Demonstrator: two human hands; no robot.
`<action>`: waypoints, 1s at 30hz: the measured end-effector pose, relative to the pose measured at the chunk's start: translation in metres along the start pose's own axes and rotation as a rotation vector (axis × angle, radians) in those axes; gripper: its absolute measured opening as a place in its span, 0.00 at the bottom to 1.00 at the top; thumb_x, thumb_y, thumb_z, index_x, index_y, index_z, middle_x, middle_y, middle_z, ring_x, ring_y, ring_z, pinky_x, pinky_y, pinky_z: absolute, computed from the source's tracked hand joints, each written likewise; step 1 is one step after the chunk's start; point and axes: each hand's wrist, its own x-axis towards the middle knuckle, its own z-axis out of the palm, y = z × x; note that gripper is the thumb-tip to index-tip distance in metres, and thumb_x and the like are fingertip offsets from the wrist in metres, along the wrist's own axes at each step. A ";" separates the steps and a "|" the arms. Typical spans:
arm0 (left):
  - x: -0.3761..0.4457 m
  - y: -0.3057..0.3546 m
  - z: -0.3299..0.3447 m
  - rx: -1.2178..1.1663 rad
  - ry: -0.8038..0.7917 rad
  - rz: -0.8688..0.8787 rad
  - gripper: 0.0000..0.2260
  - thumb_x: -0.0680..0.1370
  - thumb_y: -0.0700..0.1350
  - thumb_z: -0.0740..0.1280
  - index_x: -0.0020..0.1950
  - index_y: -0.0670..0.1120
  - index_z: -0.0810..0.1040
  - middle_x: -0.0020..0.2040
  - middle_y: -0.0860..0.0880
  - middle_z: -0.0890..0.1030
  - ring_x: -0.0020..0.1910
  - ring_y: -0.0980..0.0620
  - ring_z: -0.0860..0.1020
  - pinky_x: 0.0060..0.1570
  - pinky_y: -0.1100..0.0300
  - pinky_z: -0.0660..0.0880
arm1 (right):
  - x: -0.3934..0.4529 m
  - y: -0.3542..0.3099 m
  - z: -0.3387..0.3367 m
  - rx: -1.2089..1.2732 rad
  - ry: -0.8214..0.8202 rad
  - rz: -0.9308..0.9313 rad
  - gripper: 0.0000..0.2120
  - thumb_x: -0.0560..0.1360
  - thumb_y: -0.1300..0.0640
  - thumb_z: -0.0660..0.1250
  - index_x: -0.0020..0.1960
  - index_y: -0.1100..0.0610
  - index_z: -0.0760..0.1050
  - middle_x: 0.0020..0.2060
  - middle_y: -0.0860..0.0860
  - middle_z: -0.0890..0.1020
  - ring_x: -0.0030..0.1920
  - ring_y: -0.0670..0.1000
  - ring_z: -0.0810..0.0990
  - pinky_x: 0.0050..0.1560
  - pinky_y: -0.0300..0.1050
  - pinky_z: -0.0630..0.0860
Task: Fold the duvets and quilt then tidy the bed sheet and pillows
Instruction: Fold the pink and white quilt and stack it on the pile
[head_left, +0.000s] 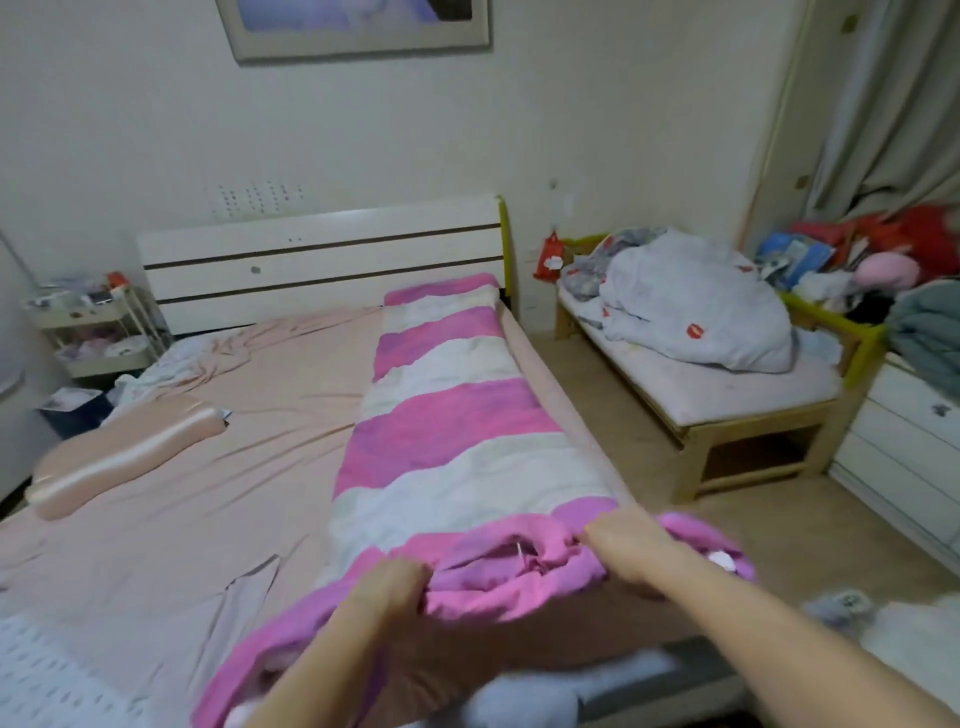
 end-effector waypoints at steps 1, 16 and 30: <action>0.009 -0.011 -0.012 0.011 0.043 -0.030 0.14 0.75 0.47 0.64 0.59 0.46 0.77 0.58 0.44 0.80 0.59 0.43 0.78 0.56 0.54 0.72 | 0.004 -0.001 -0.018 -0.074 0.063 -0.066 0.14 0.78 0.53 0.58 0.34 0.48 0.65 0.34 0.46 0.70 0.48 0.51 0.76 0.35 0.32 0.63; 0.001 -0.002 0.009 -0.011 0.020 -0.014 0.14 0.72 0.48 0.68 0.57 0.47 0.78 0.56 0.44 0.81 0.57 0.43 0.78 0.55 0.55 0.71 | -0.010 -0.020 -0.028 -0.248 -0.333 -0.051 0.25 0.71 0.60 0.69 0.67 0.53 0.69 0.61 0.55 0.78 0.61 0.56 0.77 0.56 0.46 0.73; -0.023 -0.048 0.056 -0.621 0.490 -0.660 0.21 0.72 0.47 0.66 0.61 0.43 0.62 0.59 0.40 0.75 0.57 0.38 0.75 0.56 0.45 0.70 | -0.016 -0.093 -0.106 -0.233 0.275 0.021 0.09 0.71 0.59 0.65 0.50 0.54 0.78 0.49 0.54 0.82 0.51 0.58 0.81 0.41 0.44 0.68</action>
